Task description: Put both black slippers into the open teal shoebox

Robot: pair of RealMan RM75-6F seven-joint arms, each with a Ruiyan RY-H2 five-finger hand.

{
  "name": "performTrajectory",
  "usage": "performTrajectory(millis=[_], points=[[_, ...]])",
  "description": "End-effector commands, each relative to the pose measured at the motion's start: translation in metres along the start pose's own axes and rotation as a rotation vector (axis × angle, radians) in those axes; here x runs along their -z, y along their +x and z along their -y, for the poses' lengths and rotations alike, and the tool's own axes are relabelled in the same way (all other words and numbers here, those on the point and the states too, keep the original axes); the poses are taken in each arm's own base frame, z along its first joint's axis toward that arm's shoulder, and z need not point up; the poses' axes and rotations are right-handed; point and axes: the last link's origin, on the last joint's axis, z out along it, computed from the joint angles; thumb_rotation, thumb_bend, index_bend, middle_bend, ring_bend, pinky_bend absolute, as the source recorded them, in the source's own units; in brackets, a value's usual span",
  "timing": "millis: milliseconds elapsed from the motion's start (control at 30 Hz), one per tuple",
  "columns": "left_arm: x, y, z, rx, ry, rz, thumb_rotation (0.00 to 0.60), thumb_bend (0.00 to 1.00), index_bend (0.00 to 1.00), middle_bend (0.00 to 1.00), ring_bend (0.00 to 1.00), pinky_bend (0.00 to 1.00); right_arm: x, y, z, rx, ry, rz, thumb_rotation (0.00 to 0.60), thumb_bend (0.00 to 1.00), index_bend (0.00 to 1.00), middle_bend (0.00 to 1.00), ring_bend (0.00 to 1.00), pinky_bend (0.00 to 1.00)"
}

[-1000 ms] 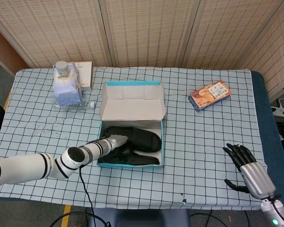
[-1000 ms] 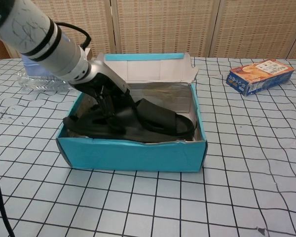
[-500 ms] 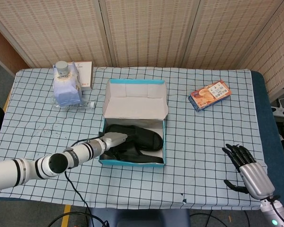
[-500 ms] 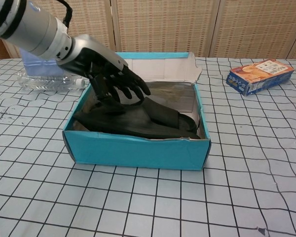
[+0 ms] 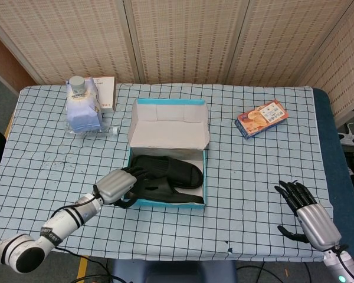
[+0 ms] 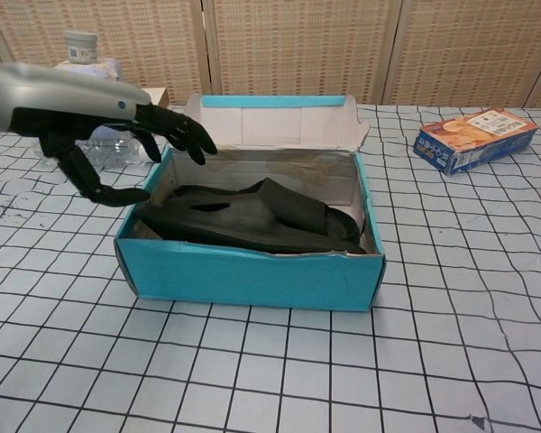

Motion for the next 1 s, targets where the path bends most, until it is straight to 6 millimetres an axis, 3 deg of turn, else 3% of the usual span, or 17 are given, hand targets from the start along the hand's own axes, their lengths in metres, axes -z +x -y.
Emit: performTrajectory(millis=[33, 233, 533, 767, 1000], points=[[0.042, -0.033, 0.013, 0.023, 0.002, -0.110, 0.600, 0.46, 0.10, 0.14, 0.09, 0.19, 0.001, 0.001, 0.000, 0.000, -0.003, -0.004, 0.576, 0.14, 0.00, 0.00, 0.00, 0.00], [0.060, -0.069, 0.026, -0.033, -0.026, -0.166, 0.600, 0.45, 0.10, 0.16, 0.09, 0.17, 0.001, 0.001, 0.000, -0.001, -0.003, -0.008, 0.576, 0.14, 0.00, 0.00, 0.00, 0.00], [0.044, -0.097, 0.026, -0.046, -0.048, -0.110, 0.600, 0.45, 0.10, 0.11, 0.00, 0.13, 0.004, 0.002, 0.001, -0.011, 0.010, -0.004, 0.576, 0.14, 0.00, 0.00, 0.00, 0.00], [0.034, -0.089, 0.023, -0.246, -0.027, -0.238, 0.600, 0.45, 0.06, 0.04, 0.00, 0.11, 0.006, 0.005, -0.001, -0.019, 0.007, 0.002, 0.577, 0.14, 0.00, 0.00, 0.00, 0.00], [0.042, -0.074, 0.019, -0.252, -0.001, -0.290, 0.600, 0.45, 0.06, 0.04, 0.00, 0.11, 0.005, 0.004, -0.001, -0.016, 0.009, 0.007, 0.577, 0.14, 0.00, 0.00, 0.00, 0.00]])
